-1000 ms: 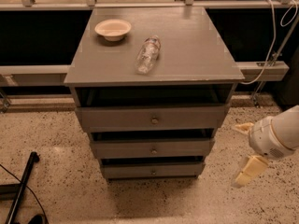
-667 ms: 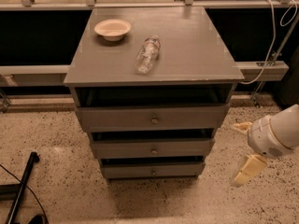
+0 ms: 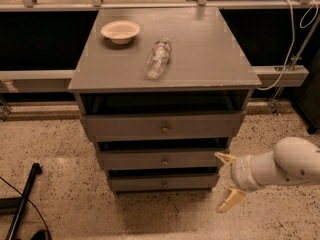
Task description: Open bottom drawer
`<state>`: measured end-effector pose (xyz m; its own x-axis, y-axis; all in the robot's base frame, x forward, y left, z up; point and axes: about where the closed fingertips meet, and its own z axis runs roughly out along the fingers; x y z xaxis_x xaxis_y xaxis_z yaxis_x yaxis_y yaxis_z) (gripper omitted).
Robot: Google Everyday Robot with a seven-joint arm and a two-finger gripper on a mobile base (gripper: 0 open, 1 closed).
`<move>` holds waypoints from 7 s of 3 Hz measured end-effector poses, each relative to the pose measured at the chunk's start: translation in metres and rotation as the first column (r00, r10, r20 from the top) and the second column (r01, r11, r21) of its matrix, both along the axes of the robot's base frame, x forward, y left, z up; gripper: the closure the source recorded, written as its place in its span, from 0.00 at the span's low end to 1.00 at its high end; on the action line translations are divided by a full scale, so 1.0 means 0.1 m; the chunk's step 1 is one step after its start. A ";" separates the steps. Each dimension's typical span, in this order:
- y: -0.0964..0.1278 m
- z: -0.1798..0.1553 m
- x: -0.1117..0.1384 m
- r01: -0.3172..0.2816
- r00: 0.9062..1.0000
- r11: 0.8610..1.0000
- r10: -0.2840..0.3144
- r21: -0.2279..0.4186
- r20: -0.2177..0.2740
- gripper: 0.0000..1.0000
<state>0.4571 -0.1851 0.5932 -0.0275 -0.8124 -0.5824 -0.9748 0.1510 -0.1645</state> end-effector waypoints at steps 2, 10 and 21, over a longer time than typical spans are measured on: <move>0.00 -0.57 0.48 -0.024 0.993 0.993 0.010 0.116 0.120 0.00; 0.29 -3.28 0.79 -0.216 0.975 0.948 0.223 0.234 -0.003 0.00; -0.36 -4.27 1.99 -0.156 0.962 0.973 0.189 -0.170 0.198 0.10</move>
Offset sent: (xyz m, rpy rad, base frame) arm 0.0227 0.0055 -0.0457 0.0852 -0.0713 0.0122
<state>0.6565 -0.2212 0.1658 0.2312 -0.8731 -0.4293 -0.9240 -0.0590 -0.3777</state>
